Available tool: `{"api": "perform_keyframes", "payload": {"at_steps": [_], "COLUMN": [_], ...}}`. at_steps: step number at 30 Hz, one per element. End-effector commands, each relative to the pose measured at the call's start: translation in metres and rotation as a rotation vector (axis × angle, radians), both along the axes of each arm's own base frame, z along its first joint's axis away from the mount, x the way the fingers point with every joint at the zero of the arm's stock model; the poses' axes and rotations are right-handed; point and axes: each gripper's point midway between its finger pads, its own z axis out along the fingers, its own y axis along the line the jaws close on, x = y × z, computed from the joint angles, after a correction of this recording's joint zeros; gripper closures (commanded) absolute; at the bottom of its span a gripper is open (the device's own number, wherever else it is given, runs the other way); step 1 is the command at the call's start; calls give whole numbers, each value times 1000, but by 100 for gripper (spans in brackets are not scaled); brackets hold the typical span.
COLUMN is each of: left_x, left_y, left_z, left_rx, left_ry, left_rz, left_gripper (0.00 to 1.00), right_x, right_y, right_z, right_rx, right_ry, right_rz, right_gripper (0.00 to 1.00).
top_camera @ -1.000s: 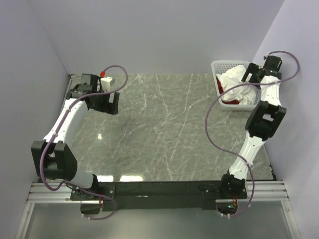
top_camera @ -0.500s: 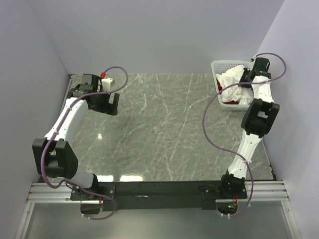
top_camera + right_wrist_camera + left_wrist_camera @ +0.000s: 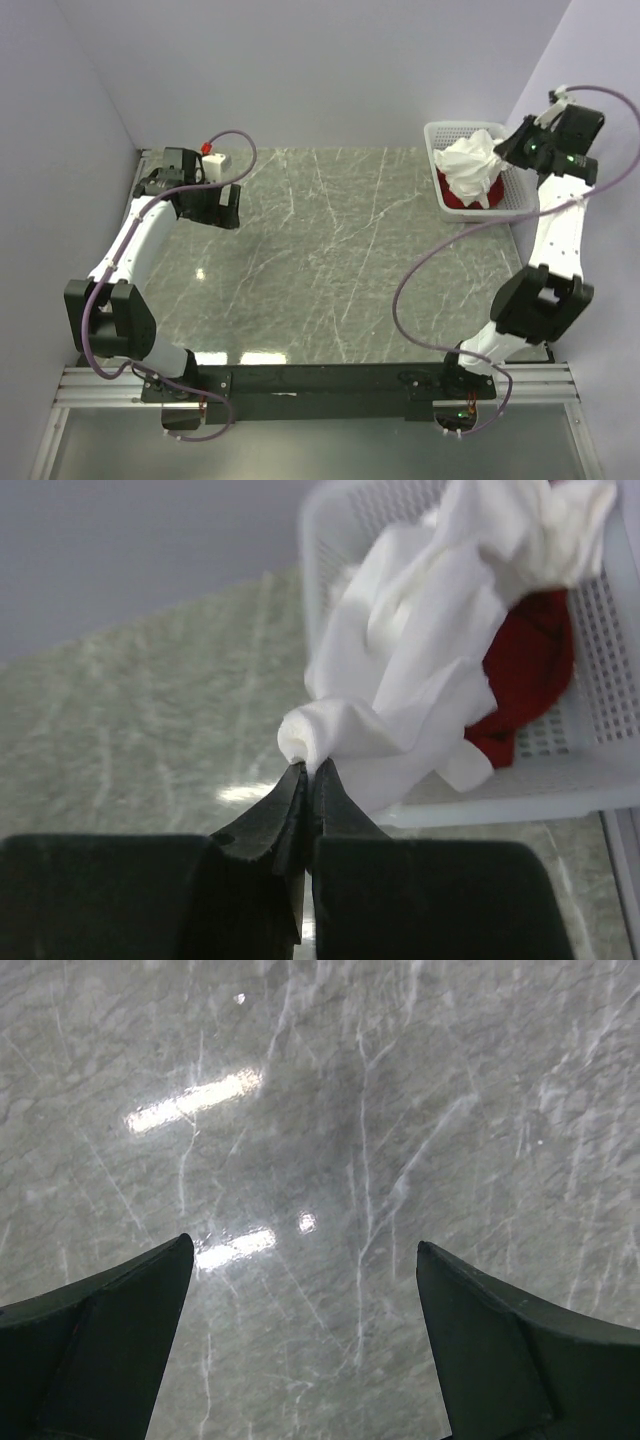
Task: Fold and stack the t-shirts
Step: Grab the tshirt from the pile, then move the tshirt to the center of the board
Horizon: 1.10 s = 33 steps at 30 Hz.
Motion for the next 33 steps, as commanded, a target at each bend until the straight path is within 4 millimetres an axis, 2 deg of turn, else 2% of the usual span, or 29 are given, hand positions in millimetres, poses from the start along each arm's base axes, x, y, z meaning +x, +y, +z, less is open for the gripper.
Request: {"api": "perform_keyframes", "payload": {"at_steps": [1, 5, 6, 9, 10, 12, 13, 15, 18, 21, 22, 27, 31, 33], "left_x": [10, 19, 24, 31, 34, 37, 37, 40, 38, 37, 35, 29, 27, 27], "left_y": [-5, 1, 10, 17, 19, 22, 24, 27, 33, 41, 42, 50, 53, 54], "left_z": [39, 60, 69, 85, 94, 103, 109, 120, 138, 151, 156, 170, 176, 177], "left_rx": [-87, -163, -178, -204, -231, -238, -242, -258, -288, -321, -326, -337, -348, -356], "left_ry": [-112, -138, -158, -197, -214, -242, -259, -287, -322, -347, -361, -400, -432, -436], "left_rz": [3, 35, 65, 85, 113, 125, 131, 145, 154, 161, 158, 157, 161, 168], "left_gripper": [1, 1, 1, 1, 1, 1, 1, 0, 1, 0, 1, 1, 1, 1], "right_x": [-18, -39, -44, -72, -86, -103, -118, -141, -173, -192, -204, -225, -249, -256], "right_y": [41, 72, 81, 110, 125, 142, 150, 170, 188, 203, 210, 233, 261, 267], "right_z": [82, 176, 197, 268, 300, 331, 354, 383, 419, 440, 449, 470, 481, 489], "right_rx": [58, 66, 75, 39, 19, 3, -17, -26, -23, 21, 41, 164, 243, 263], "right_ry": [-209, -425, -481, -666, -754, -845, -914, -1024, -1175, -1258, -1290, -1370, -1426, -1474], "right_rz": [120, 206, 231, 289, 316, 347, 357, 398, 417, 446, 472, 547, 634, 631], "right_gripper": [100, 100, 100, 100, 100, 100, 100, 100, 100, 100, 100, 100, 100, 100]}}
